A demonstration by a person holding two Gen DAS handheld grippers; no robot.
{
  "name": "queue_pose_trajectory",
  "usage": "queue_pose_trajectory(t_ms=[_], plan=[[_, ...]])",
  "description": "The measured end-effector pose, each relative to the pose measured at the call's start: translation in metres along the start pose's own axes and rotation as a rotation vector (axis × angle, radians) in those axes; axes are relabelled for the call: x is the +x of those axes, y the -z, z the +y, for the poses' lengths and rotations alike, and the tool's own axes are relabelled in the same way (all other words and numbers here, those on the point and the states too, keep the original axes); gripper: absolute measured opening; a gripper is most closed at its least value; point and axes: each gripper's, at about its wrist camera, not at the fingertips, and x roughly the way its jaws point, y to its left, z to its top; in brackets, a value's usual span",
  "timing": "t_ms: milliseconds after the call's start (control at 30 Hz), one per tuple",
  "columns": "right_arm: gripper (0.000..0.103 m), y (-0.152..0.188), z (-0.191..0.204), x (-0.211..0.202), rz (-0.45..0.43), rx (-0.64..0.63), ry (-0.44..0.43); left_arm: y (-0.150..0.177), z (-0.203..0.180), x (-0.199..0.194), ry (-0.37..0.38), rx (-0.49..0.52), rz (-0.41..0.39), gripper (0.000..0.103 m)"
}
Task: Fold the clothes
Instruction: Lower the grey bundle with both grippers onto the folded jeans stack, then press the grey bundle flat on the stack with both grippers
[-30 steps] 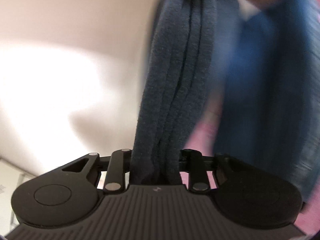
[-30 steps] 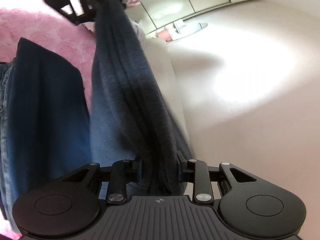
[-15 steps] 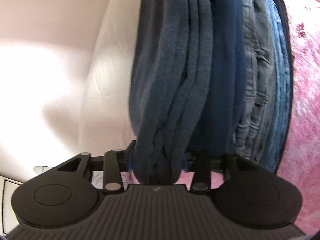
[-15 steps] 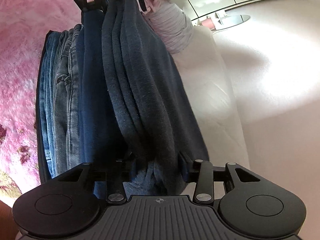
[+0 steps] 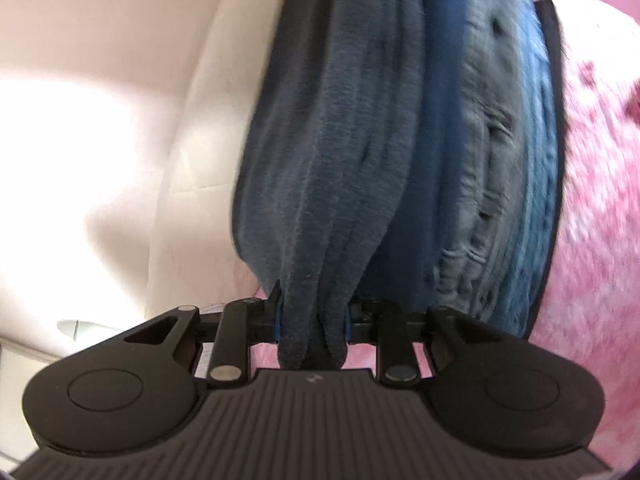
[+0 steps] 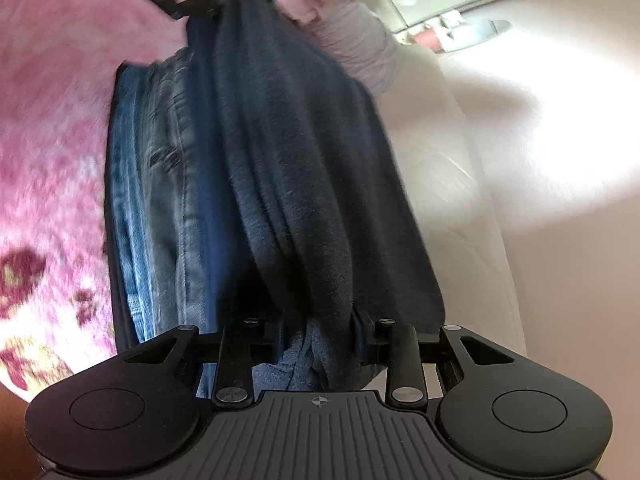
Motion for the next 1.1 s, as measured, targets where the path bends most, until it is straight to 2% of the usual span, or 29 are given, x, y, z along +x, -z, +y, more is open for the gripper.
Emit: queue_pose_trajectory(t_ms=[233, 367, 467, 567, 667, 767, 800, 833, 867, 967, 1000, 1100], plan=[[0.033, -0.007, 0.012, 0.015, 0.006, -0.061, 0.000, 0.006, 0.004, 0.012, 0.016, 0.047, 0.024, 0.023], [0.036, -0.011, 0.014, 0.014, 0.010, -0.071, -0.010, 0.014, 0.020, 0.008, 0.040, 0.044, 0.027, 0.031], [0.038, -0.013, 0.006, 0.004, 0.020, -0.026, -0.038, 0.023, 0.037, -0.002, 0.075, 0.011, 0.040, 0.037], [0.038, -0.015, -0.012, -0.003, 0.026, 0.095, -0.085, 0.033, 0.061, -0.016, 0.097, -0.087, 0.037, 0.037], [0.038, -0.015, -0.032, 0.004, 0.031, 0.245, -0.137, 0.040, 0.097, -0.023, 0.092, -0.266, 0.049, 0.036], [0.038, -0.016, -0.051, 0.010, 0.036, 0.395, -0.189, 0.042, 0.134, -0.012, 0.098, -0.433, 0.073, 0.036], [0.038, -0.017, -0.058, 0.012, 0.037, 0.445, -0.207, 0.038, 0.146, -0.005, 0.120, -0.496, 0.086, 0.036], [0.038, -0.017, -0.064, 0.014, 0.039, 0.495, -0.224, 0.016, 0.148, -0.005, 0.142, -0.542, 0.095, 0.036], [0.038, -0.017, -0.071, 0.016, 0.040, 0.545, -0.241, 0.015, 0.152, 0.002, 0.171, -0.584, 0.107, 0.035], [0.038, -0.018, -0.090, 0.022, 0.045, 0.695, -0.293, 0.011, 0.104, -0.010, 0.303, -0.599, 0.172, 0.032], [0.038, -0.017, -0.091, 0.023, 0.046, 0.712, -0.301, 0.004, 0.074, -0.013, 0.311, -0.581, 0.176, 0.031], [0.038, -0.013, -0.087, 0.024, 0.046, 0.721, -0.313, 0.010, 0.057, -0.027, 0.287, -0.533, 0.164, 0.030]])
